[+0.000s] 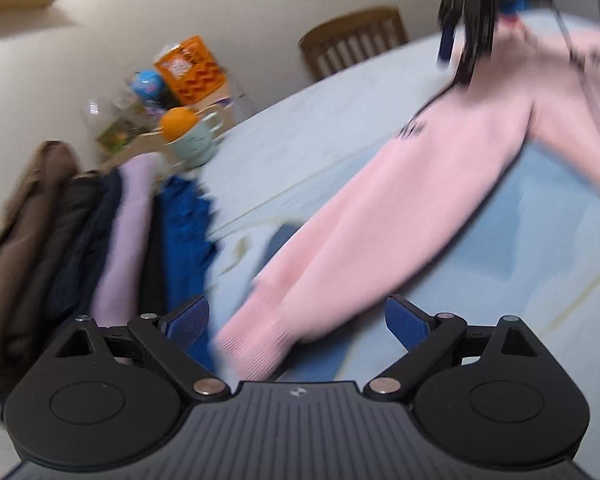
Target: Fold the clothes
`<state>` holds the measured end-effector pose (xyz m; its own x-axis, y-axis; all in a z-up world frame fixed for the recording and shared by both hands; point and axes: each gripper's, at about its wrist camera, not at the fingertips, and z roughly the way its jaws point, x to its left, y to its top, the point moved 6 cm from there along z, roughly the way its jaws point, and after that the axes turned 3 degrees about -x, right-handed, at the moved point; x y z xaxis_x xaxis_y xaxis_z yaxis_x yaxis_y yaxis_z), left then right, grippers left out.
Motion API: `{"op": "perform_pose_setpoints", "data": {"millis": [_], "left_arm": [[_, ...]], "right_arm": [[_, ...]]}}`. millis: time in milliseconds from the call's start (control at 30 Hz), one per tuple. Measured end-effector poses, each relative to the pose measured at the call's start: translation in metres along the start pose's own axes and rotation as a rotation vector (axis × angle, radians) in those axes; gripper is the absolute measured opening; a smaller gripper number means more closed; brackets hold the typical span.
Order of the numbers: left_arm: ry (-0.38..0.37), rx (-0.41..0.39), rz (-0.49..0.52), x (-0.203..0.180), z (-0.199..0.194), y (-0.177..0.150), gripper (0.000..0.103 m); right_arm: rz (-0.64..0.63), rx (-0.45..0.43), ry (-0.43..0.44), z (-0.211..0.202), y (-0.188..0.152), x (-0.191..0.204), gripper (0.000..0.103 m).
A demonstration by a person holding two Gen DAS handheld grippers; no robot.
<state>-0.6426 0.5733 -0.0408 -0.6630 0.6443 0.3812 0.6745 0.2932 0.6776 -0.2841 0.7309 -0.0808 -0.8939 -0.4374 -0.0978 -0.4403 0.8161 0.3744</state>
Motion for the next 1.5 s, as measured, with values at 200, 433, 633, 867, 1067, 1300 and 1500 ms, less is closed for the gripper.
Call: {"op": "perform_pose_setpoints", "data": {"millis": [200,433,633,867,1067,1300,1500], "left_arm": [[-0.162,-0.018,-0.133,-0.015,0.054,0.023,0.095],[-0.215,0.064,-0.225,-0.012,0.080,0.000,0.095],[-0.180,0.096,-0.305,0.004,0.084,-0.019,0.096],[-0.096,0.152,-0.316,0.041,0.086,-0.031,0.096],[-0.180,0.092,-0.282,0.025,0.076,0.008,0.094],[-0.349,-0.060,-0.167,-0.022,0.083,0.087,0.094],[-0.467,-0.122,-0.080,-0.068,0.114,0.142,0.094]], "right_arm": [[-0.006,-0.007,0.062,0.016,0.012,0.012,0.103],[0.039,-0.052,0.081,0.013,0.017,0.022,0.103],[0.048,-0.092,0.019,0.015,0.030,0.035,0.103],[0.075,-0.122,-0.026,0.025,0.053,0.047,0.103],[0.188,-0.130,-0.098,-0.027,-0.004,0.007,0.103],[0.353,-0.127,-0.232,-0.099,-0.091,-0.055,0.103],[0.492,-0.123,-0.345,-0.160,-0.166,-0.108,0.103]]}}
